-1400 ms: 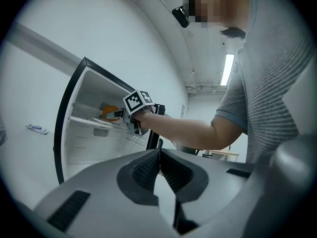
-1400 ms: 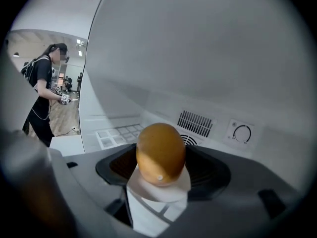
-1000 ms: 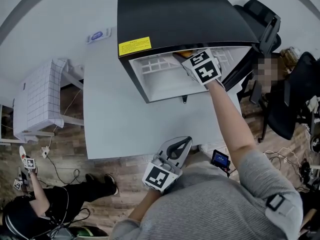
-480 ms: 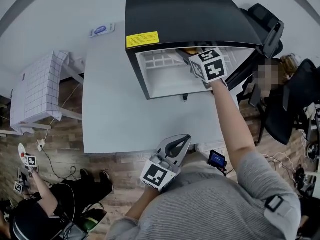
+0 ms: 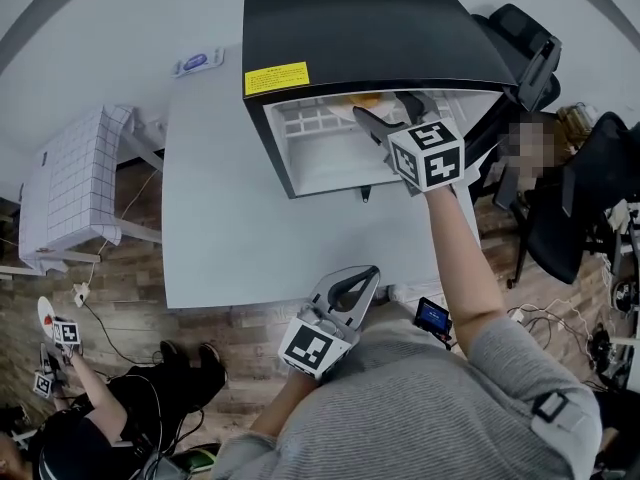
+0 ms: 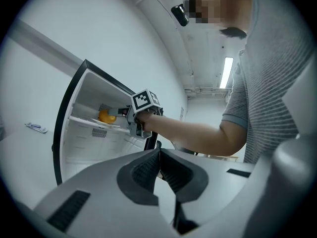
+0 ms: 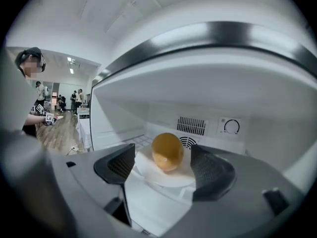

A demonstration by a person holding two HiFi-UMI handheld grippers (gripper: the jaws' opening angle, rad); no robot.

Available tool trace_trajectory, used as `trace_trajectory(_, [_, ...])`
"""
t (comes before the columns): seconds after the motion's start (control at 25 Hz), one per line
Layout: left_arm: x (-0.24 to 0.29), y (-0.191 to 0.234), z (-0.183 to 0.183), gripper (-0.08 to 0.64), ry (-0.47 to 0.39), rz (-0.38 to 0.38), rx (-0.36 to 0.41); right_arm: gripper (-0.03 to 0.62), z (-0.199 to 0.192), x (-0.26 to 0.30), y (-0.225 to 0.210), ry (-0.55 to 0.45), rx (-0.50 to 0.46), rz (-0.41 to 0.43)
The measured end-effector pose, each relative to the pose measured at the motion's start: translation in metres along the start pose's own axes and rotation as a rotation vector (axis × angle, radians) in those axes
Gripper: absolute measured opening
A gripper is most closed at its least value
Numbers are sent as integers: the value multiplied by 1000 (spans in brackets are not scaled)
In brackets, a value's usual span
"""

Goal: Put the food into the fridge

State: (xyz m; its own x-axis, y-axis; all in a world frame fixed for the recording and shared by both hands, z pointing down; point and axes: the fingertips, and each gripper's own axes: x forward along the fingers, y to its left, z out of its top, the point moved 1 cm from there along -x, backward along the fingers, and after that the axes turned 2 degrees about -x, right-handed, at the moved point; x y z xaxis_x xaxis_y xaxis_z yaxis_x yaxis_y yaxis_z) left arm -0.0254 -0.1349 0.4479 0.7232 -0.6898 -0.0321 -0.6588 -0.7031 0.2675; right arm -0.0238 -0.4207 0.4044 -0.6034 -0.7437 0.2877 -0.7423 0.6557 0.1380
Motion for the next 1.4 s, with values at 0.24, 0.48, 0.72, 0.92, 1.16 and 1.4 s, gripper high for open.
trace_trajectory(0.24, [1,-4,2,8,-5,-10,12,339,-7,-29,16,-31,34,20])
trace_trajectory(0.48, [2,-6,2,8,-4,-18,16,339,-11,-57,32,-60,60,30])
trace_trajectory(0.72, [4,-10,4,8,-7,-28,24,339,-18,-79,44,-67,71,34])
trace_trajectory(0.92, [2,-11,-2,8,23,-31,18,339,-24,-93,50,-67,78,39])
trace_trajectory(1.16, [1,-14,1,8,13,-34,25,337,-29,-109,62,-73,65,82])
trace_trajectory(1.4, [-2,-11,5,8,-11,-16,35,337,-37,-133,72,-105,85,118])
